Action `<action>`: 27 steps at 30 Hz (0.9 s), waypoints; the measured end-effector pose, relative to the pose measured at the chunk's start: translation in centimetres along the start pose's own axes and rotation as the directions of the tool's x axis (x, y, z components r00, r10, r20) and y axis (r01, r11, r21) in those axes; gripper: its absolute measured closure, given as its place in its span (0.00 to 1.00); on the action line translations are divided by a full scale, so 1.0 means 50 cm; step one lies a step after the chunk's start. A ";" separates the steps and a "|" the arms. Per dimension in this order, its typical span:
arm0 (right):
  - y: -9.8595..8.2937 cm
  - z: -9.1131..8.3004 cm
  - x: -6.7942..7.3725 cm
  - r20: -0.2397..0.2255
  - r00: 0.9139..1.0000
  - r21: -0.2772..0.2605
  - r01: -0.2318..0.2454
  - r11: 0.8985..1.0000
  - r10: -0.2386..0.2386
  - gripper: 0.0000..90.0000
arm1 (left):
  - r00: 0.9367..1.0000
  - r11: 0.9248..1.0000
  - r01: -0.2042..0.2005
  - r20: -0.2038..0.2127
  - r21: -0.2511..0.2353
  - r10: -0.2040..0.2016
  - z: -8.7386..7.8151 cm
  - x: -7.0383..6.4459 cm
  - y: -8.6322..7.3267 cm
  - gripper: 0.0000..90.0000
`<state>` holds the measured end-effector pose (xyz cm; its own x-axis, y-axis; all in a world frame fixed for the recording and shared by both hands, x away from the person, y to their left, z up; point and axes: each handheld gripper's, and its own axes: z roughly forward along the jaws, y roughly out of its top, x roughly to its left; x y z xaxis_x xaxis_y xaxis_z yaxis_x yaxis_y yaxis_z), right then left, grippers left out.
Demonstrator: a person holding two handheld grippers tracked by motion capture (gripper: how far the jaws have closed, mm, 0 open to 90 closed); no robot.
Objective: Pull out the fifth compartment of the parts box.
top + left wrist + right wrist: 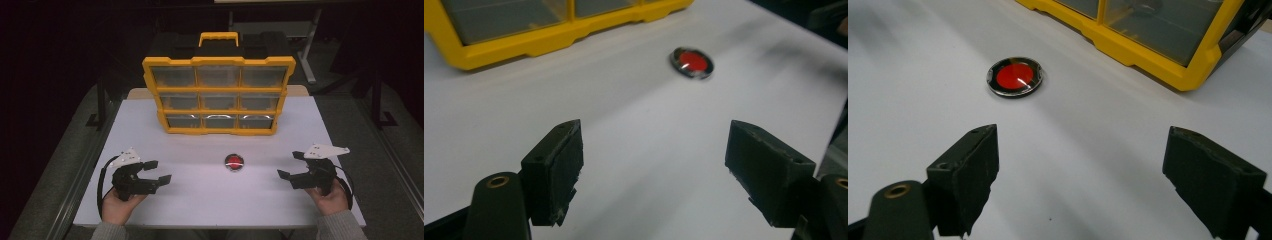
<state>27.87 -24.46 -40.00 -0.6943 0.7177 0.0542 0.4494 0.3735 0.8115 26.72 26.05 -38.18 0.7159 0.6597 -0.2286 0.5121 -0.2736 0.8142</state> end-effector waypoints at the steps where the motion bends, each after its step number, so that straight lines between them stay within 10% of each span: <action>1: 0.000 0.000 0.000 0.000 1.000 0.000 0.000 1.000 0.000 0.16 | 1.000 1.000 0.000 0.000 0.000 0.000 0.000 0.000 0.000 0.26; 14: 0.005 -0.008 -0.010 0.005 1.000 -0.031 0.004 1.000 -0.004 0.16 | 0.991 0.996 0.071 0.120 -0.059 -0.064 0.057 -0.008 0.064 0.26; 27: 0.003 -0.005 -0.011 -0.007 1.000 -0.031 0.007 1.000 -0.007 0.16 | 0.964 0.969 0.224 0.168 -0.106 -0.205 0.126 0.004 0.142 0.37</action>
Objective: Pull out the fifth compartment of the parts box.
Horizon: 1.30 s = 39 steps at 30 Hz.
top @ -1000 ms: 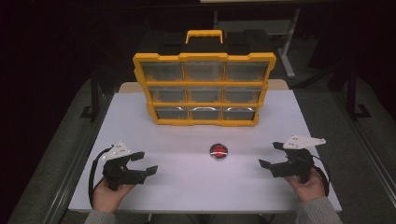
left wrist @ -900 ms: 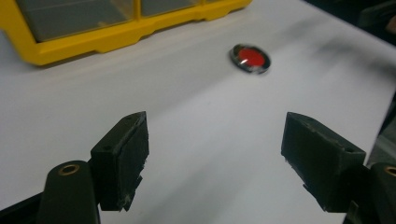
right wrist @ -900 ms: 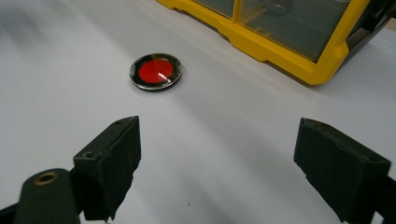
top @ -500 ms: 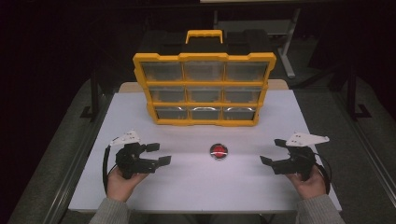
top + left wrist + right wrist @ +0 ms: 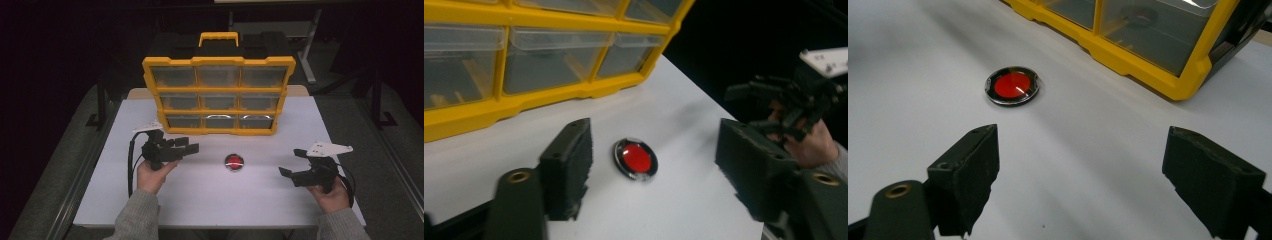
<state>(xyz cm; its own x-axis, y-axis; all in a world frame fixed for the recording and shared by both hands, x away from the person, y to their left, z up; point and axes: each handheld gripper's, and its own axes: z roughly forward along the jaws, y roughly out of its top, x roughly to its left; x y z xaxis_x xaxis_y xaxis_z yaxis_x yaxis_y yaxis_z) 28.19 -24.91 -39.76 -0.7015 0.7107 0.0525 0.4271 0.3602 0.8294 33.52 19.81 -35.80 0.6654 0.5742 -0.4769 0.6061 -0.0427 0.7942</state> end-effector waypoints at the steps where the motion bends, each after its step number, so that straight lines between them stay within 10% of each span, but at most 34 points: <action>1: 0.000 0.001 0.000 -0.001 1.000 0.000 0.000 1.000 0.000 0.16 | 1.000 1.000 0.008 0.007 -0.010 -0.008 0.006 0.001 0.007 0.38; 16: -0.003 0.010 0.001 -0.018 1.000 0.004 0.005 1.000 -0.005 0.16 | 0.988 0.984 0.147 -0.025 -0.098 -0.150 0.088 -0.001 0.103 0.50; 31: -0.005 0.009 -0.004 -0.025 1.000 -0.007 0.009 1.000 -0.009 0.16 | 0.940 0.911 0.332 0.004 -0.244 -0.341 0.162 0.016 0.146 0.74; 39: -0.006 0.008 -0.005 -0.030 1.000 -0.011 0.005 1.000 -0.005 0.16 | 0.926 0.893 0.364 0.002 -0.263 -0.377 0.184 0.016 0.146 0.82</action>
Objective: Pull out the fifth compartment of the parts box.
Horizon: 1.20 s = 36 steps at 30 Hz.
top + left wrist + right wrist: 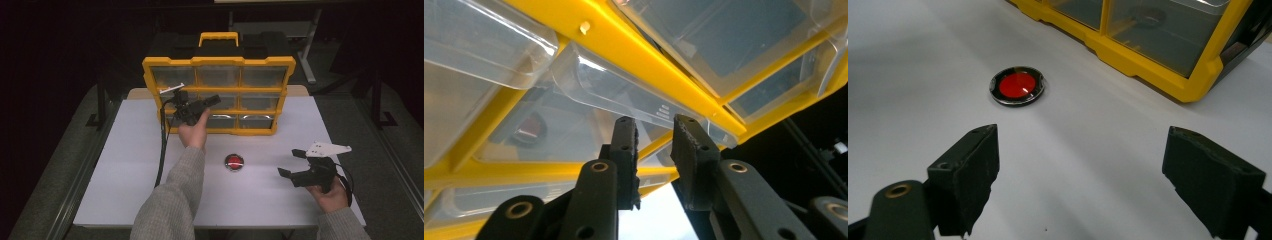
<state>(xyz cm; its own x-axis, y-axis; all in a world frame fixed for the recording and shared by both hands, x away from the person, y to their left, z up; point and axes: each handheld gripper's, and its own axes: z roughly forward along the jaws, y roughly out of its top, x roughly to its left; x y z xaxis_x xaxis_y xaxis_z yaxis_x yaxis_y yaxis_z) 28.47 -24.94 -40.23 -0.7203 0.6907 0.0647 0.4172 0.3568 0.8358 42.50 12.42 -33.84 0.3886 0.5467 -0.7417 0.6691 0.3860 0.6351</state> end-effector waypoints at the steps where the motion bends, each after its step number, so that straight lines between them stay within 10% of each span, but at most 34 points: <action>1: -0.001 -0.001 -0.001 -0.001 1.000 -0.001 0.000 1.000 0.000 0.16 | 1.000 1.000 0.006 -0.002 -0.003 -0.006 0.004 0.002 -0.002 0.84; 36: -0.007 0.010 0.002 -0.008 1.000 0.021 0.009 1.000 -0.009 0.16 | 0.992 0.995 0.095 0.081 -0.012 -0.093 -0.021 0.005 -0.028 0.91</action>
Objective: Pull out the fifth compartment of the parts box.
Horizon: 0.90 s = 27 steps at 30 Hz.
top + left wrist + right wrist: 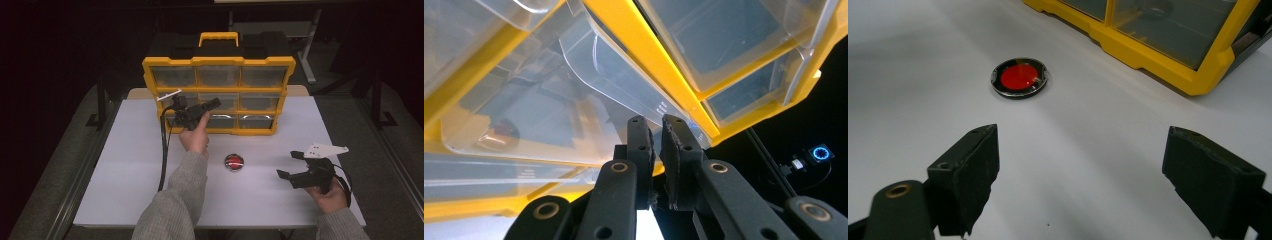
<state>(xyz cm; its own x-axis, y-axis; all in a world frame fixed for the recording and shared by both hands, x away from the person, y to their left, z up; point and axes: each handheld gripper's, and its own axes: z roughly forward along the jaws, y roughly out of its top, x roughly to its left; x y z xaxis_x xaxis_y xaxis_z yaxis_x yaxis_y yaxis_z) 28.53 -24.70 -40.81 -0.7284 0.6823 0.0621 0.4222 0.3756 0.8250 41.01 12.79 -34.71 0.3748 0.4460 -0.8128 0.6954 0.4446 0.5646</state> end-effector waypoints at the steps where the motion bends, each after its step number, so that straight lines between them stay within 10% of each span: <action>1: 0.000 0.001 0.001 0.000 1.000 0.003 -0.003 1.000 0.003 0.16 | 1.000 1.000 0.000 0.003 0.001 0.000 -0.002 0.000 -0.001 0.92; 27: 0.008 0.029 0.008 -0.014 1.000 0.041 0.024 0.999 -0.023 0.16 | 0.999 0.999 -0.026 0.048 0.041 0.024 -0.054 -0.019 -0.036 0.91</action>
<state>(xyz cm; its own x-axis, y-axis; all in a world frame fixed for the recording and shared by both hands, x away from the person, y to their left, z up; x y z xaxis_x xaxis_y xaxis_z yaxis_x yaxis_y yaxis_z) 29.20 -23.37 -41.26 -0.7454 0.6647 0.0504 0.4264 0.4173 0.8025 37.76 13.66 -34.54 0.4204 0.4187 -0.8049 0.7097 0.4009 0.5792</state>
